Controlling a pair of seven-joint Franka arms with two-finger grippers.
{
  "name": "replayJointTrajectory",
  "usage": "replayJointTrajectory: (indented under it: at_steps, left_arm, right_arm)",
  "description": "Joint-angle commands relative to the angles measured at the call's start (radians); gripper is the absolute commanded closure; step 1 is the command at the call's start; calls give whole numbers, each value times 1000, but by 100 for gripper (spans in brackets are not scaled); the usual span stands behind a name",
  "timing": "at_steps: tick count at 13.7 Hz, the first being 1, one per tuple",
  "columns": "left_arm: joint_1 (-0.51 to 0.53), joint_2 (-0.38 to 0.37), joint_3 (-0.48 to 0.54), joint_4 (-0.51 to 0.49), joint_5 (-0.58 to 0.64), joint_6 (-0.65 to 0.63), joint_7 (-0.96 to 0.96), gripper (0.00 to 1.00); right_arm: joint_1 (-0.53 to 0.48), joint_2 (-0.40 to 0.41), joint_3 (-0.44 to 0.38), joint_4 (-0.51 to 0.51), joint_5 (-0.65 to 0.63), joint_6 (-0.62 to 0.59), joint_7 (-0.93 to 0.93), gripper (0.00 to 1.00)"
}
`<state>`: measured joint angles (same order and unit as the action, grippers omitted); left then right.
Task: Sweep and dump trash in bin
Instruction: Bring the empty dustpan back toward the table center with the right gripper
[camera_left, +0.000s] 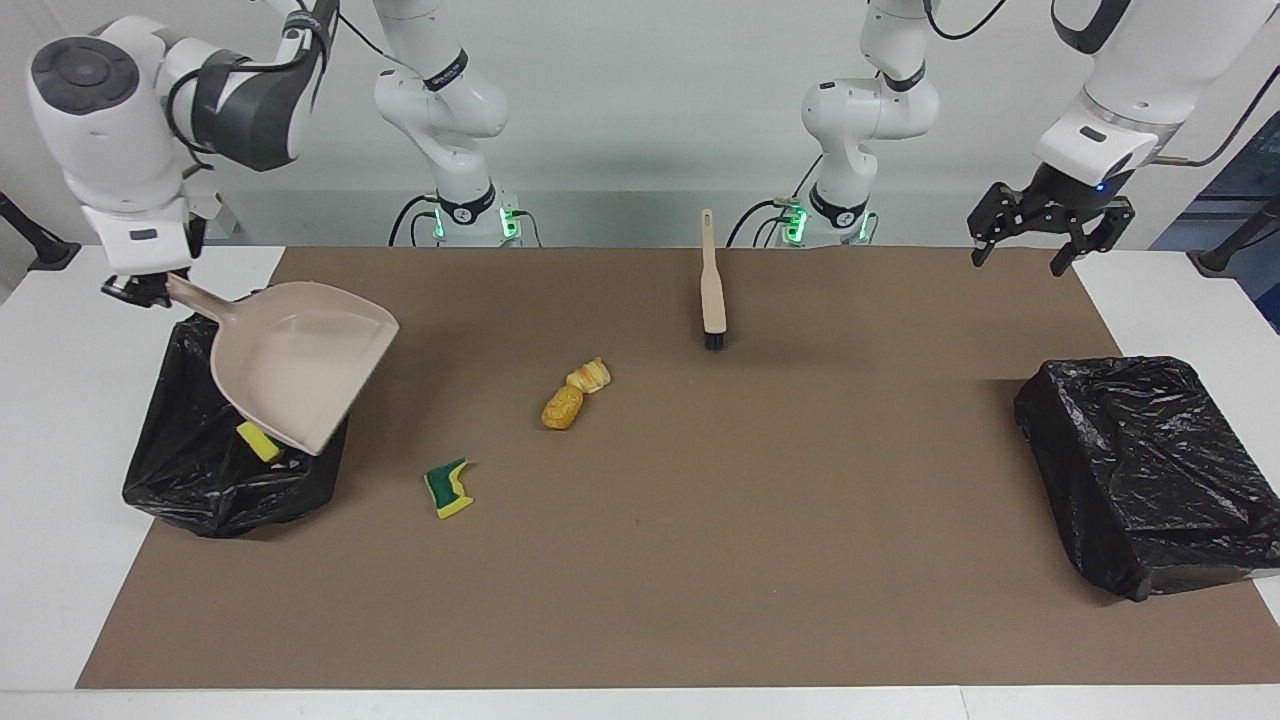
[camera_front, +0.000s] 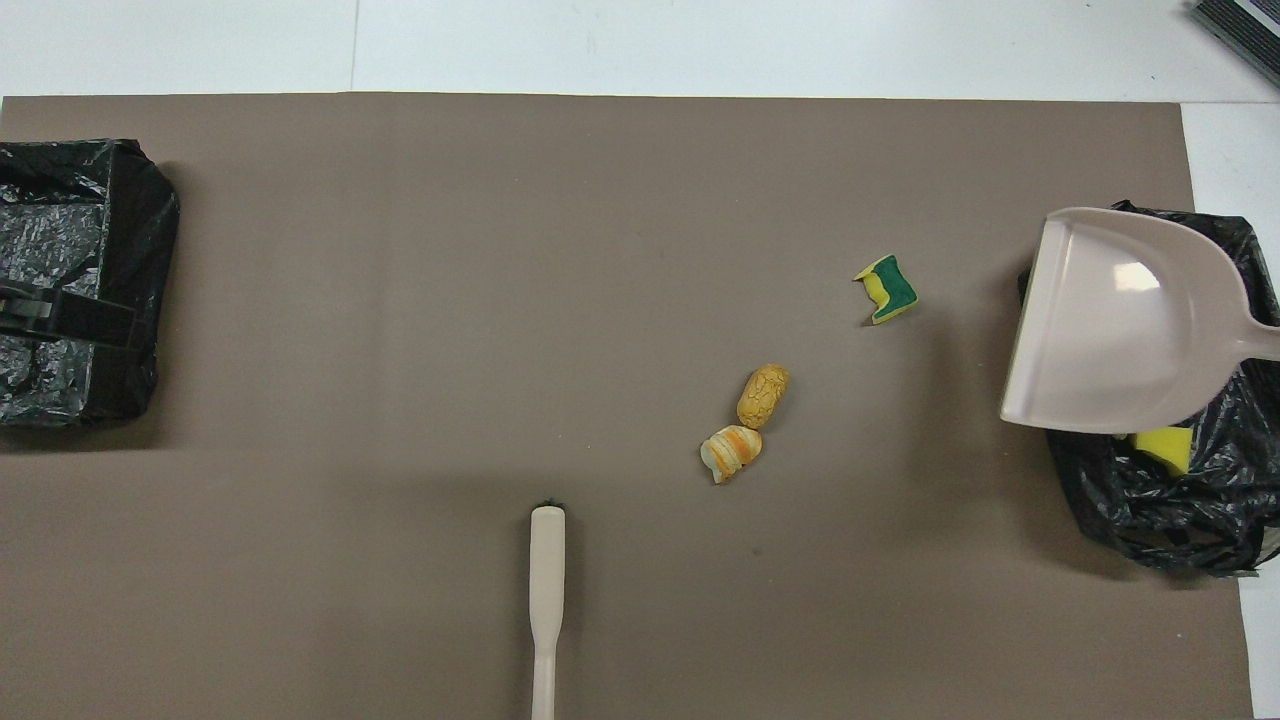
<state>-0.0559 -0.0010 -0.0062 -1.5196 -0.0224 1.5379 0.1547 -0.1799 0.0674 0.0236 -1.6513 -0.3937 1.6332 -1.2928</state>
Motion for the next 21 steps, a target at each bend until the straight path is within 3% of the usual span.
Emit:
replayJointTrajectory:
  at_steps: [1,7,10,13,21]
  left_arm:
    - [13,24,-12,49,22,-44,9,0]
    - [18,-1,-12,15,41,-47,2,0]
    - [18,-2,-12,9,41,-44,2,0]
    - [18,-2,-12,9,41,-47,0,0]
    - [24,-8,-12,10,41,-30,-1,0]
  right_arm:
    - [75,-15,1,-19,112,-30,249,100]
    - [316,69,4,-9,329,-3,998,100]
    - [434,116,4,-5,412,83,1326,100]
    - [560,190,4,25,459,138,1568,100]
    - [795,494,7,290,480,232,1961,100]
